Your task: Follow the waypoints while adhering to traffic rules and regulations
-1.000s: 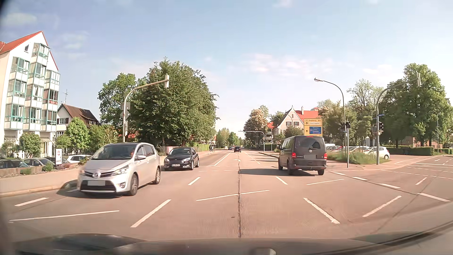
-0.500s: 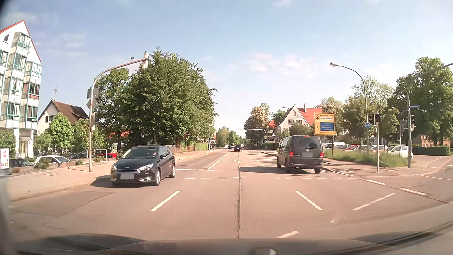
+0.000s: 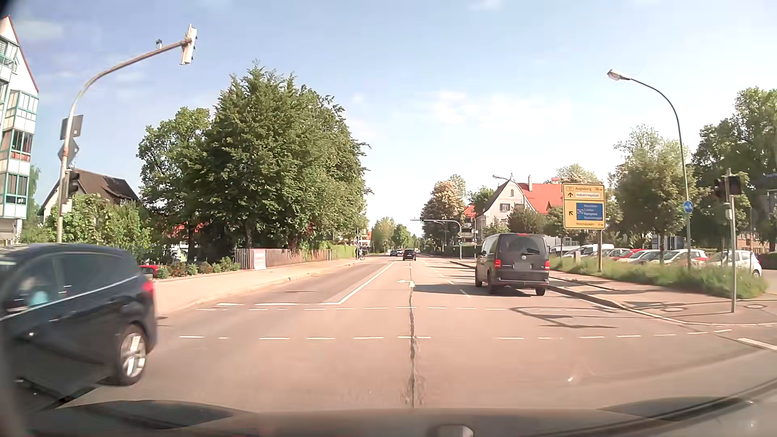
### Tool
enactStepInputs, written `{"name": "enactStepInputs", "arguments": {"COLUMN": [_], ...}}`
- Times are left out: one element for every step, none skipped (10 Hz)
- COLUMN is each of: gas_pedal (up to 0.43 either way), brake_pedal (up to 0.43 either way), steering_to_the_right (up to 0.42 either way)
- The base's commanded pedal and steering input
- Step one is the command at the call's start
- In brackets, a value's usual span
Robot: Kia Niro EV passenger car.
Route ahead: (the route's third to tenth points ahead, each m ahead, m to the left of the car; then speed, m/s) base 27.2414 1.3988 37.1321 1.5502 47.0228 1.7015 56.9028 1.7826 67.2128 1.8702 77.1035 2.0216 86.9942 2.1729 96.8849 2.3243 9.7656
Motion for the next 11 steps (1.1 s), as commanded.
{"name": "enactStepInputs", "arguments": {"gas_pedal": [0.079, 0.079, 0.079, 0.079, 0.079, 0.079, 0.079, 0.079, 0.079, 0.079, 0.079], "brake_pedal": [0.0, 0.0, 0.0, 0.0, 0.0, 0.0, 0.0, 0.0, 0.0, 0.0, 0.0], "steering_to_the_right": [-0.003, -0.003, -0.003, -0.002, -0.003, -0.003, -0.004, -0.004, -0.004, -0.004, -0.004]}}
